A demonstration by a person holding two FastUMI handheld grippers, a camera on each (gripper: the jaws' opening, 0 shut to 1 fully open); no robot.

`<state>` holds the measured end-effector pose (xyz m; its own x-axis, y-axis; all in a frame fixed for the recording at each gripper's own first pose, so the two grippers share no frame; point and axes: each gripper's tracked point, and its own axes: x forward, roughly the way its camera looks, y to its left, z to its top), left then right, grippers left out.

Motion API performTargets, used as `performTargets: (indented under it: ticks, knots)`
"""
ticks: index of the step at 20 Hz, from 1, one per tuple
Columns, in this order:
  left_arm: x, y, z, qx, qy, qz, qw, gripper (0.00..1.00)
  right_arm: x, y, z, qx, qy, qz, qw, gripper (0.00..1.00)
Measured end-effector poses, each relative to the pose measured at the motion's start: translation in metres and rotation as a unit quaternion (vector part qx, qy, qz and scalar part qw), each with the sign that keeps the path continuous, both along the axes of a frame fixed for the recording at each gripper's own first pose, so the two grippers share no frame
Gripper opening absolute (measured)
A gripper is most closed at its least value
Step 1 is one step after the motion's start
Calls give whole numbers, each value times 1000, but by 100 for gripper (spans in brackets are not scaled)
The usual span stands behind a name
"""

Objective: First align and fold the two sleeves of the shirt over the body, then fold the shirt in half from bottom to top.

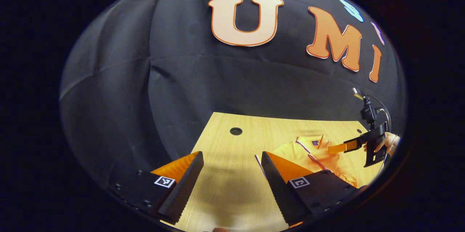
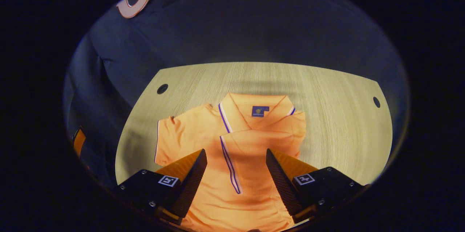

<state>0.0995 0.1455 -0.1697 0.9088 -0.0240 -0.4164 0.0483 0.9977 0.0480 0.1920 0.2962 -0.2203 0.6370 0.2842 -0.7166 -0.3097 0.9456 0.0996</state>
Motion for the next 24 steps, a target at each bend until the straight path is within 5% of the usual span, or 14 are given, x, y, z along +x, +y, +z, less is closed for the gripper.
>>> performTargets:
  ticks: [8,15,24]
  knots:
    - [39,-54,-4,1,34,-35,999,98,4,-96,109,6,-148,-62,987,99]
    - [71,-88,-51,-32,138,-51,989,98,-13,-171,174,-17,-248,-83,965,99]
    - [86,-80,-177,21,322,7,946,98,-23,-198,193,22,-257,-63,964,99]
